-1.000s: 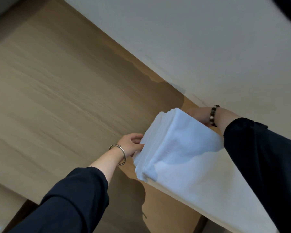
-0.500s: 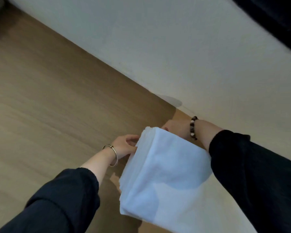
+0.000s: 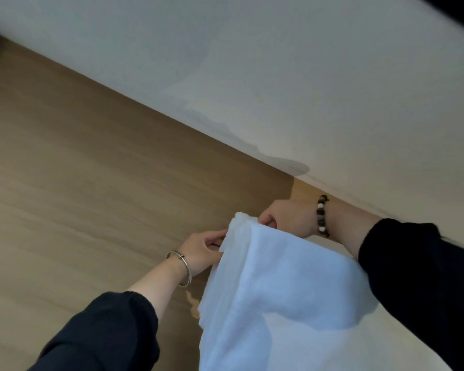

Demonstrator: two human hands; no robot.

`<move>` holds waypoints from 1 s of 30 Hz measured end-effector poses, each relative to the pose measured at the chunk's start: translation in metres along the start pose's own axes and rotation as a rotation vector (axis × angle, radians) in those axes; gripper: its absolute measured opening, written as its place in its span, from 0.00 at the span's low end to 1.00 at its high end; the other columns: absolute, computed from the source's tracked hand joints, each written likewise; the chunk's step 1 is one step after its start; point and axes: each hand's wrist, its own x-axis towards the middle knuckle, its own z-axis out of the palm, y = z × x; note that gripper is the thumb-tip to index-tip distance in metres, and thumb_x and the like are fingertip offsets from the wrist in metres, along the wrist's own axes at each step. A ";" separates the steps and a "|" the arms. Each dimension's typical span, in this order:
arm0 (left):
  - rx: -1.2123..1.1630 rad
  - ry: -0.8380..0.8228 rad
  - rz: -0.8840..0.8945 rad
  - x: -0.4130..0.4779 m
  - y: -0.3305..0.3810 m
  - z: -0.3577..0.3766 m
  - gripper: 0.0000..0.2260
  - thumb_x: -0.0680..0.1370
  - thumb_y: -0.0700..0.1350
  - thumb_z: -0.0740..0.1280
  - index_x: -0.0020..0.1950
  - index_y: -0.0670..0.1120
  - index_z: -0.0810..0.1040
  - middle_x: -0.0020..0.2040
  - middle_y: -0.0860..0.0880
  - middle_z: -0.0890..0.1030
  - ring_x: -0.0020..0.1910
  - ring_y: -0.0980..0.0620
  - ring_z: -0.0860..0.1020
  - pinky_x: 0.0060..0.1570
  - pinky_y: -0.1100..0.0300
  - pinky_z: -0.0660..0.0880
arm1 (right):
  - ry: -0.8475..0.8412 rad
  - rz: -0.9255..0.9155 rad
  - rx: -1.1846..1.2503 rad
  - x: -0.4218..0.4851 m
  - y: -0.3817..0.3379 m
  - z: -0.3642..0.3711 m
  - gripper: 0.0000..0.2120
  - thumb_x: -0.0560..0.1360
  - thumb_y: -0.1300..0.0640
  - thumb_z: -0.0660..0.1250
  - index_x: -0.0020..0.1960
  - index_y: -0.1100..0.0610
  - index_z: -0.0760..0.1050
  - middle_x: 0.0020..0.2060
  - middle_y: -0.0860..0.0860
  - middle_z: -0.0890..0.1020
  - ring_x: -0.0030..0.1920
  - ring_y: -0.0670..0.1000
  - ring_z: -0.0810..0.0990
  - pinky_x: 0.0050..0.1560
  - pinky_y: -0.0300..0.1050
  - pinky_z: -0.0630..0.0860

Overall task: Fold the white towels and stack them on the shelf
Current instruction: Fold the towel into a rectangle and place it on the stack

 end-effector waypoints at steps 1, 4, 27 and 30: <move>-0.004 0.001 -0.001 -0.001 0.001 0.000 0.27 0.61 0.48 0.75 0.60 0.53 0.79 0.46 0.56 0.84 0.45 0.60 0.81 0.43 0.70 0.74 | 0.002 -0.001 0.006 0.000 -0.001 0.000 0.03 0.74 0.57 0.68 0.44 0.56 0.79 0.44 0.53 0.83 0.42 0.50 0.78 0.49 0.50 0.77; -0.011 0.011 -0.007 -0.001 0.003 0.001 0.26 0.61 0.48 0.75 0.59 0.54 0.79 0.46 0.55 0.84 0.45 0.60 0.81 0.44 0.69 0.75 | 0.006 0.011 0.026 -0.003 -0.003 -0.001 0.02 0.73 0.55 0.69 0.41 0.51 0.78 0.43 0.51 0.83 0.42 0.50 0.78 0.48 0.48 0.77; -0.162 0.096 -0.067 0.000 0.034 -0.006 0.03 0.74 0.43 0.71 0.47 0.48 0.83 0.42 0.50 0.84 0.45 0.53 0.81 0.42 0.65 0.79 | 0.200 0.163 0.204 -0.011 -0.008 -0.004 0.09 0.72 0.63 0.69 0.36 0.52 0.81 0.25 0.36 0.77 0.28 0.34 0.74 0.26 0.26 0.67; -0.084 0.120 -0.016 0.006 0.040 -0.006 0.06 0.72 0.42 0.74 0.48 0.50 0.83 0.42 0.53 0.84 0.44 0.57 0.81 0.43 0.67 0.77 | 0.203 0.195 0.227 -0.007 -0.007 -0.001 0.08 0.71 0.65 0.68 0.38 0.56 0.82 0.22 0.36 0.76 0.25 0.36 0.73 0.24 0.26 0.66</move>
